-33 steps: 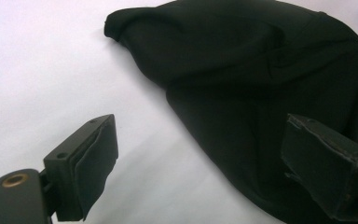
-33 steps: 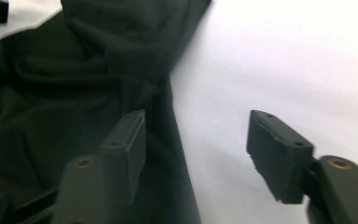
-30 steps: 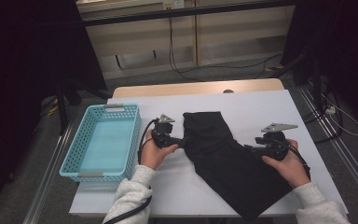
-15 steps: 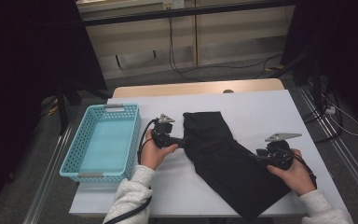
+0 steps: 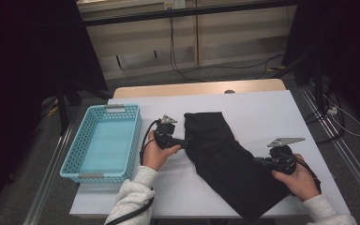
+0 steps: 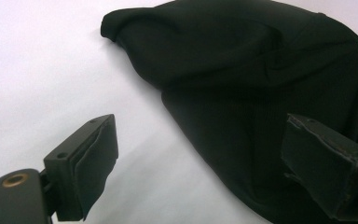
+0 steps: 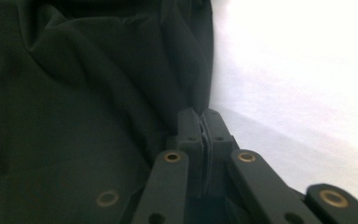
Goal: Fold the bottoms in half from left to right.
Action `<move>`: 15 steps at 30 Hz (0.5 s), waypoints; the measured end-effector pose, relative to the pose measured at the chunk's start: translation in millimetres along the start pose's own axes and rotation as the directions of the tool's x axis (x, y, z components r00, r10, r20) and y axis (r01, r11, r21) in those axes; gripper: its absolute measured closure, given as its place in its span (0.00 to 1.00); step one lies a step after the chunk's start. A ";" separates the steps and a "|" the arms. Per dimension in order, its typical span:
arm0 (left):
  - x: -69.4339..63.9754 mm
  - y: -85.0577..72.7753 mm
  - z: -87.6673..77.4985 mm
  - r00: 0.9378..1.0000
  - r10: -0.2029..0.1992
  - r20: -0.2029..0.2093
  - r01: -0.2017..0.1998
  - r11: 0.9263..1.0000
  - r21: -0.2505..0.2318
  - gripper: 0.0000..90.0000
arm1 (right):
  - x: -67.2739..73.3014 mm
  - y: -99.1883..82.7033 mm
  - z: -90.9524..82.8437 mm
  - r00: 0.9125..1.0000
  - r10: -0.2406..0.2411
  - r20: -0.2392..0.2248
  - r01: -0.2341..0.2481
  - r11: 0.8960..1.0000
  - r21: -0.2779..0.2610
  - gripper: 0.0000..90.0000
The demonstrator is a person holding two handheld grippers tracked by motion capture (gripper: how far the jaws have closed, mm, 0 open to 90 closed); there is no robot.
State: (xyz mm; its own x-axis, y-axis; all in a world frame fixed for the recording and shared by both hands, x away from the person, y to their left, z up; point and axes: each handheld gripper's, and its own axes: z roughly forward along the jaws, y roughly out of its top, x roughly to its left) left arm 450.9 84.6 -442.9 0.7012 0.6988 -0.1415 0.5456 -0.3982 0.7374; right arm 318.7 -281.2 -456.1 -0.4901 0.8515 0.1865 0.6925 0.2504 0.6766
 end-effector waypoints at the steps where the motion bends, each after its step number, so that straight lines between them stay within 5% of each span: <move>1: 0.0 0.1 0.5 1.000 -0.005 0.001 0.005 1.000 -0.001 0.13 | -1.4 0.3 -1.1 1.000 0.002 -0.003 -0.002 1.000 0.003 0.98; 10: -1.7 4.8 11.3 0.999 -0.036 -0.001 0.036 0.999 0.003 0.15 | -13.8 -0.3 -12.4 0.999 0.013 0.037 -0.013 1.000 0.007 0.98; 15: 1.9 8.1 22.2 0.998 -0.054 -0.023 0.054 0.999 -0.004 0.21 | -13.8 -0.8 -12.2 0.999 0.022 0.023 -0.022 1.000 -0.004 0.96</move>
State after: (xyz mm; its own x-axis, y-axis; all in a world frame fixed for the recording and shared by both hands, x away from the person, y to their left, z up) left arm 466.9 69.4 -451.9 0.6598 0.7328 -0.1664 0.5809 -0.3569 0.7316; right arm 318.4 -298.8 -450.4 -0.4625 0.8671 0.1851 0.7009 0.2296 0.6753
